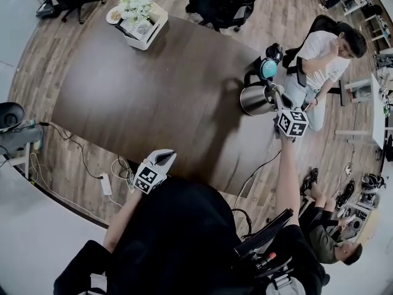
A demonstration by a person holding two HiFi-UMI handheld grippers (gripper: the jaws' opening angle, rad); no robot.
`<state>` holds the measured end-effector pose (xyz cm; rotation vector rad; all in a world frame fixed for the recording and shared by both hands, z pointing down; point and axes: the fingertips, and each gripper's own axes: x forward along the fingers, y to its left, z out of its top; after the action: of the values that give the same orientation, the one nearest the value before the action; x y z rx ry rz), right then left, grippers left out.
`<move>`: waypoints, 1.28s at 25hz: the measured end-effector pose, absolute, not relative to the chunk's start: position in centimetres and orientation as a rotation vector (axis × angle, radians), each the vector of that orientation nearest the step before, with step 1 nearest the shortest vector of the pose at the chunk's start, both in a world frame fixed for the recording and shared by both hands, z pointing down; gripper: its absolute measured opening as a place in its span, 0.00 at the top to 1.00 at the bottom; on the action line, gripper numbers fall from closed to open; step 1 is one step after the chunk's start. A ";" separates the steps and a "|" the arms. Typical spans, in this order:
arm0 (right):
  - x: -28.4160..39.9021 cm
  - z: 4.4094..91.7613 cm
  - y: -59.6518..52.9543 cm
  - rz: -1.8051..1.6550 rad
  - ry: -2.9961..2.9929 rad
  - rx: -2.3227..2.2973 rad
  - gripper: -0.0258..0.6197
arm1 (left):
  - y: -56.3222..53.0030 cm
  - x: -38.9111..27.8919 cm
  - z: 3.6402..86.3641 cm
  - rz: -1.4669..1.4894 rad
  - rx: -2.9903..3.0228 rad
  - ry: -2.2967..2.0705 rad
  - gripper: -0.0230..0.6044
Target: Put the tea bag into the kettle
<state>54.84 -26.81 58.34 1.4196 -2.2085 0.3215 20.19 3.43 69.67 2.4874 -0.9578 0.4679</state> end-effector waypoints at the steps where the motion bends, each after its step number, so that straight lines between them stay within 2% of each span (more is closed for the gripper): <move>1: 54.9 58.8 -26.8 0.342 -2.195 1.403 0.93 | 3.5 20.1 69.7 0.466 2.486 -0.958 0.96; 26: 54.1 63.7 -27.1 0.496 -1.880 1.045 0.93 | 3.7 19.7 69.3 0.454 2.491 -0.976 0.96; 32: 53.8 63.1 -26.5 0.482 -1.867 1.015 0.85 | 4.1 19.4 69.1 0.450 2.487 -0.982 0.96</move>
<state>53.81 -26.50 63.13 1.0154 -1.8667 0.4821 19.37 4.08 69.06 2.4872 -0.9816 0.4498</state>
